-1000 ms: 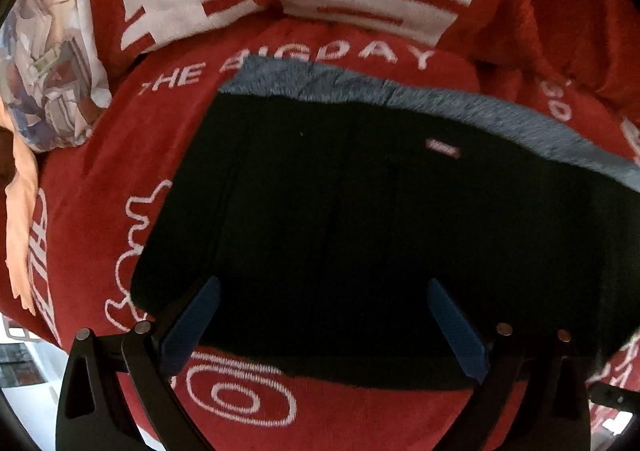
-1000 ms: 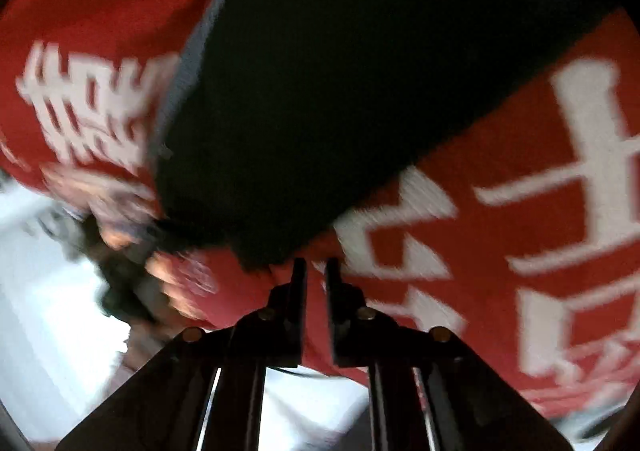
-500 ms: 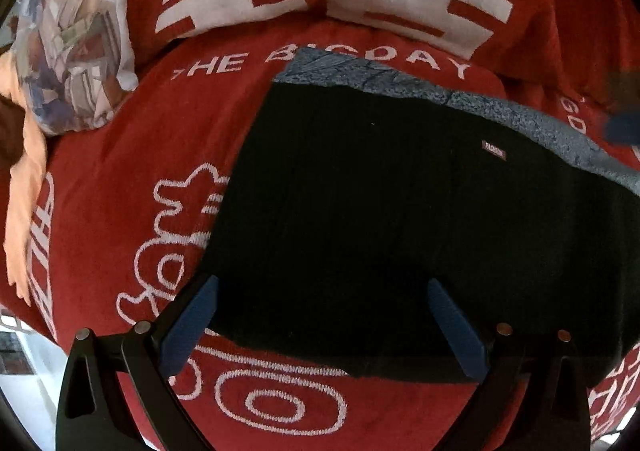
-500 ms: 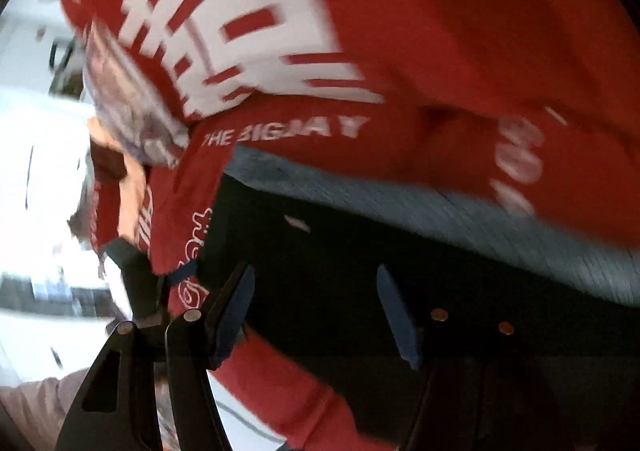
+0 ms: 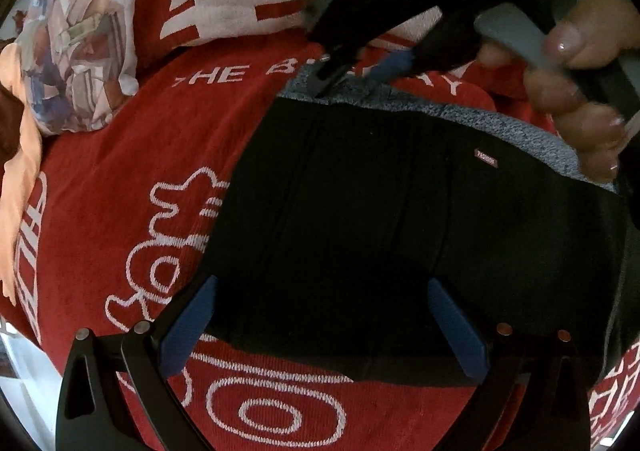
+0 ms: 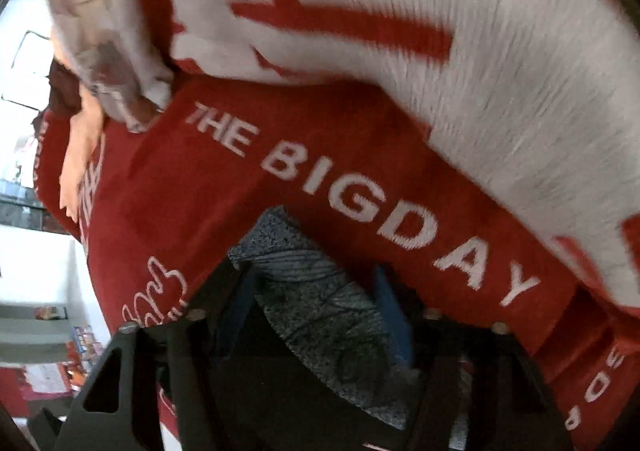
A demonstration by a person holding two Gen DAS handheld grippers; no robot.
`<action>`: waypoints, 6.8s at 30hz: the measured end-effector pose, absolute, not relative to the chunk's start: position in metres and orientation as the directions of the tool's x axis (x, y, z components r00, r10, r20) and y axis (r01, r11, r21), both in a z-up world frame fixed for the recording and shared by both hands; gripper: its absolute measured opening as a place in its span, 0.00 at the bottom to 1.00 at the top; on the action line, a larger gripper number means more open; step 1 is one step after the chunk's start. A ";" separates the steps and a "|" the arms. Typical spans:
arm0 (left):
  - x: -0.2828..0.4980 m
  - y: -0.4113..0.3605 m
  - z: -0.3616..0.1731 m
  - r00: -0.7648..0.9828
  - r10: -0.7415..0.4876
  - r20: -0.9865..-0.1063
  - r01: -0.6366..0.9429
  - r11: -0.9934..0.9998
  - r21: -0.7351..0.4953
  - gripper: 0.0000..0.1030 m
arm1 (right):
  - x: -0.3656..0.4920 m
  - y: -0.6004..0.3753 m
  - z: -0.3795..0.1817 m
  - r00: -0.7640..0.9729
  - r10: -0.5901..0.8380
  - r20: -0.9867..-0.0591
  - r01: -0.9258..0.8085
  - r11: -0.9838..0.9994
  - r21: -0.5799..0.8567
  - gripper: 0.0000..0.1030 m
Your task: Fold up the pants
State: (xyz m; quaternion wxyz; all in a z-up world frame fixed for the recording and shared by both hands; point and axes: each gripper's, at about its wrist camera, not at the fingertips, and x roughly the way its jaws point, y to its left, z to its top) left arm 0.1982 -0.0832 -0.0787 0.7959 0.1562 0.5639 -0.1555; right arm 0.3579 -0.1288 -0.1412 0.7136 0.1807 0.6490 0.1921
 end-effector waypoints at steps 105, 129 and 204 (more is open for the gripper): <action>-0.014 -0.439 -0.066 0.073 0.032 -0.997 0.776 0.626 0.077 1.00 | -0.205 -0.542 -0.111 0.510 0.264 -0.818 0.778 0.264 0.570 0.66; -0.037 -0.502 -0.082 0.097 -0.017 -0.995 0.737 0.673 0.060 1.00 | -0.247 -0.596 -0.143 0.738 0.125 -0.664 0.670 -0.015 0.742 0.66; 0.065 -0.427 -0.036 0.255 -0.116 -0.960 0.684 0.723 0.094 1.00 | -0.065 -0.457 0.000 0.551 -0.041 -0.834 0.559 0.760 0.332 0.14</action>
